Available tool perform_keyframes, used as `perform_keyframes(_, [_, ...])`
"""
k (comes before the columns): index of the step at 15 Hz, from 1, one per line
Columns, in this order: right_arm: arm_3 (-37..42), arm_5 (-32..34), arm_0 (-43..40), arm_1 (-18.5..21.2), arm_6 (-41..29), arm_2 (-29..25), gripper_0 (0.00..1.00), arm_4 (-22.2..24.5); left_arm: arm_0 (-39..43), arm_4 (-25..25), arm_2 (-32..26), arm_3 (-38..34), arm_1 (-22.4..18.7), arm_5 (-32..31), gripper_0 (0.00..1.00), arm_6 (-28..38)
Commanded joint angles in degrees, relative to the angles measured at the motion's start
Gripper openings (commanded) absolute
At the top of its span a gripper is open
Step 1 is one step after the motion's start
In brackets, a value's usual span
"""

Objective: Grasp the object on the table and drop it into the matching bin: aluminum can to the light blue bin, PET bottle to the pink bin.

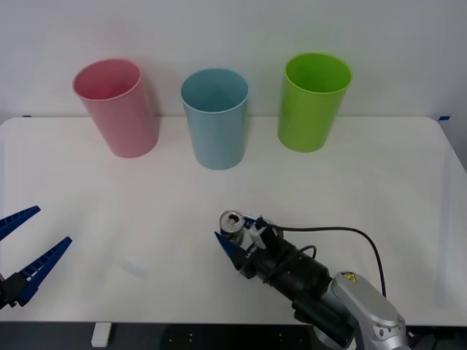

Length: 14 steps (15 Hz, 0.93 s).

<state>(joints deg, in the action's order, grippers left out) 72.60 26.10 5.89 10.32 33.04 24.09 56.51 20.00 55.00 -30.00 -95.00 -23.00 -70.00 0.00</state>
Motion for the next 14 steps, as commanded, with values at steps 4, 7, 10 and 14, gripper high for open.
perform_keyframes(4, [0.00, 0.18, 0.18, 0.06, -0.34, 0.08, 0.00, -0.08, 0.00, 0.00, 0.00, 0.00, 0.00, 0.00, 1.00, 0.00])
perform_keyframes(7, [0.09, 1.15, 0.62, 0.32, -0.96, 0.00, 0.00, -0.35, 0.00, 0.00, 0.00, 0.00, 0.00, 0.00, 1.00, 0.00])
perform_keyframes(10, [3.08, 1.76, 0.35, 2.69, -2.36, 0.08, 0.00, -1.22, 0.00, 0.00, 0.00, 0.00, 0.00, 0.00, 1.00, 0.00])
perform_keyframes(14, [9.23, 2.12, -0.53, 7.17, -9.92, 0.26, 0.00, -1.75, 0.00, 0.00, 0.00, 0.00, 0.00, 0.00, 1.00, 0.00])
